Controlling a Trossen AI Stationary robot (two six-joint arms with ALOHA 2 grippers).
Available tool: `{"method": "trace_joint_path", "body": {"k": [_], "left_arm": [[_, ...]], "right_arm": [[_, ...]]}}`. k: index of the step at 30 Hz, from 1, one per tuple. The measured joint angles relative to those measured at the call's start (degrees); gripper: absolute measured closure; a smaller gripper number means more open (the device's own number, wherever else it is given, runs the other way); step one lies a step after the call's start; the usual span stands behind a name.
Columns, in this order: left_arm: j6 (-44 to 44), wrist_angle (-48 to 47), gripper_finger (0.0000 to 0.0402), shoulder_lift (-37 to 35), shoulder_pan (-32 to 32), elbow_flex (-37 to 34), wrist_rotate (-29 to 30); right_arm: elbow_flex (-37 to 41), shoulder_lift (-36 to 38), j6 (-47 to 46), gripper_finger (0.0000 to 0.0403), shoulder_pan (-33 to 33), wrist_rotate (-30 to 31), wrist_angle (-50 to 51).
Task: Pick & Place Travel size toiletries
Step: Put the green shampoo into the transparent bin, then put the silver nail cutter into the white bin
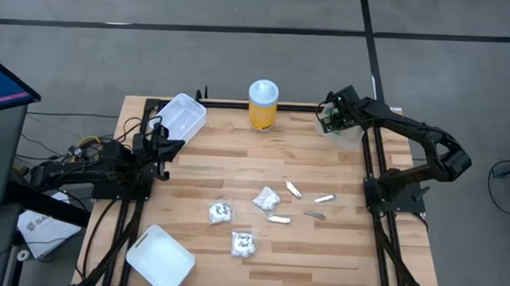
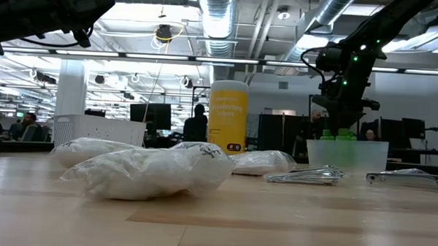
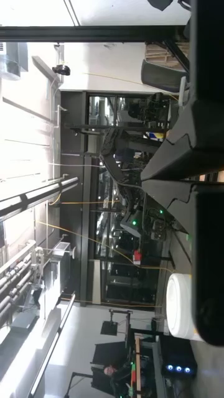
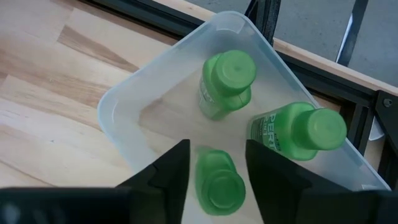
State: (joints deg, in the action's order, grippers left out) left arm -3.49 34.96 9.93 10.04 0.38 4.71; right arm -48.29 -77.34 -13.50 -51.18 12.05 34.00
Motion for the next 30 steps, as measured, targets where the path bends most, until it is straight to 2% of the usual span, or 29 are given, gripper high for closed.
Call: {"method": "trace_joint_path", "body": {"k": [5,10,20,25,30], "left_arm": [[0.00,0.02,0.0401,0.00,0.00,-0.02,0.00],[0.02,0.02,0.0401,0.00,0.00,0.00,-0.02],[0.00,0.39,0.0401,0.00,0.00,-0.02,-0.02],[-0.33,4.84,0.0401,-0.02,0.00,-0.02,-0.02],[-0.31,7.55,0.0401,-0.02,0.00,-0.02,0.00]], "right_arm": [[0.00,0.00,0.00,0.0221,0.00,0.00,-0.23],[-0.88,0.02,0.20,0.0221,0.00,-0.02,0.15],[-13.36,4.77,3.20,0.0224,0.67,-0.07,6.23],[-21.71,8.67,6.54,0.0223,4.52,-0.66,10.94],[-25.00,14.57,9.05,0.0233,11.42,-5.48,15.41]]}}
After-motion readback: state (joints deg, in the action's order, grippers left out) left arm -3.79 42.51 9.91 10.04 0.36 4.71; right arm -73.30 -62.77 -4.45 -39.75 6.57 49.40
